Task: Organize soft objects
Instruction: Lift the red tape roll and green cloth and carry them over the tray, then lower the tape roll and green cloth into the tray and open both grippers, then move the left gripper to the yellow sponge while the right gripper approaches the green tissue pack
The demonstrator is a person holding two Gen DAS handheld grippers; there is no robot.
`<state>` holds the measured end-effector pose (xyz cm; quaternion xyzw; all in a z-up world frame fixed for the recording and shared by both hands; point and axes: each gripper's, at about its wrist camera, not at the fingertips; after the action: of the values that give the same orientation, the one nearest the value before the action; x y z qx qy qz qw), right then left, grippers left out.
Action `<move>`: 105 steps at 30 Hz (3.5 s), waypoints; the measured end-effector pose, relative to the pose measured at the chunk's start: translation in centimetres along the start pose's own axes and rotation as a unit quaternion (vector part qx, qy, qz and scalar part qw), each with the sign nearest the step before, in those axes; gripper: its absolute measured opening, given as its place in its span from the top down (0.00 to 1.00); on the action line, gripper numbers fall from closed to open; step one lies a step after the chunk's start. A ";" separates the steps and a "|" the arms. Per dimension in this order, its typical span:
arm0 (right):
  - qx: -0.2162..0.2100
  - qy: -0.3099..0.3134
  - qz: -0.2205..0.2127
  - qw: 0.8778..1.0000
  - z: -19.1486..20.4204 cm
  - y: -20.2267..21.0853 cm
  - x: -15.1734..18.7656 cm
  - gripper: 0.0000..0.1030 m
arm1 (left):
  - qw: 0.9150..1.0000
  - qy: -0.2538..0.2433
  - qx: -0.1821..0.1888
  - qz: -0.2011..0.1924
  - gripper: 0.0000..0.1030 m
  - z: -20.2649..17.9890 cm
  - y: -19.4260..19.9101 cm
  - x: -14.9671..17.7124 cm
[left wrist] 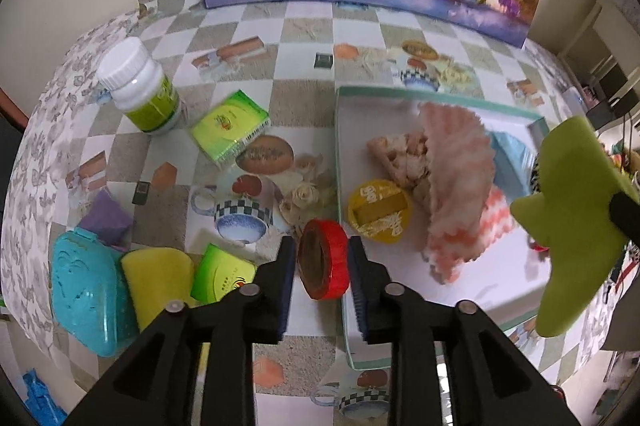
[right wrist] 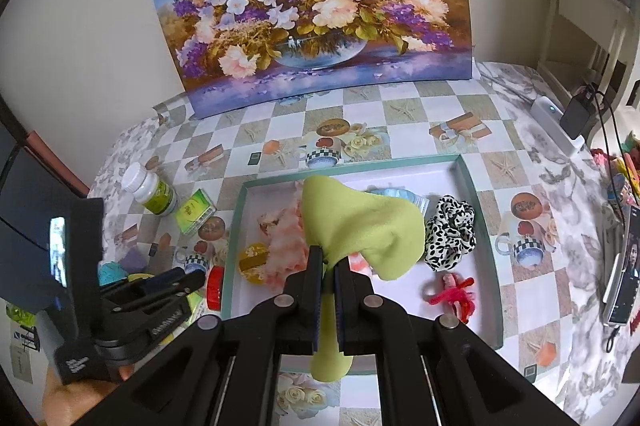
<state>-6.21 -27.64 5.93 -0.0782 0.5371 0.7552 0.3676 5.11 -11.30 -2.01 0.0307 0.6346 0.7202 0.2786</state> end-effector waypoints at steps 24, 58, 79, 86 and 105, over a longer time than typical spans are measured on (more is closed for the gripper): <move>0.002 -0.008 0.008 1.000 -0.7 -0.6 0.1 0.95 | 0.999 0.025 0.039 0.020 0.83 0.5 -1.1 -0.3; 0.079 -0.033 0.085 0.993 -3.8 -4.3 1.0 0.15 | 0.999 0.027 0.037 0.029 0.21 -0.6 0.0 0.2; 0.088 -0.016 0.083 0.993 -3.3 -5.1 1.1 0.00 | 0.994 0.106 -0.020 0.030 0.08 4.8 -1.9 -0.4; 0.061 -0.007 0.074 0.995 -1.5 -5.1 1.1 0.00 | 0.994 0.106 -0.009 0.028 0.08 5.8 -1.5 -0.8; 0.019 0.033 0.075 0.996 3.8 -6.4 1.3 0.00 | 0.990 0.139 -0.023 0.012 0.08 10.6 -0.3 -1.1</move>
<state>-2.01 -22.73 2.06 -0.0557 0.5677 0.7671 0.2934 10.34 -2.22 0.12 -0.0687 0.6499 0.7352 0.1799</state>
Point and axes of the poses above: each gripper's, at about its wrist camera, not at the fingertips, and y roughly against the way its jaws point, z to its left, x to its underside, and after that the axes turned 14 degrees about -x, right-handed
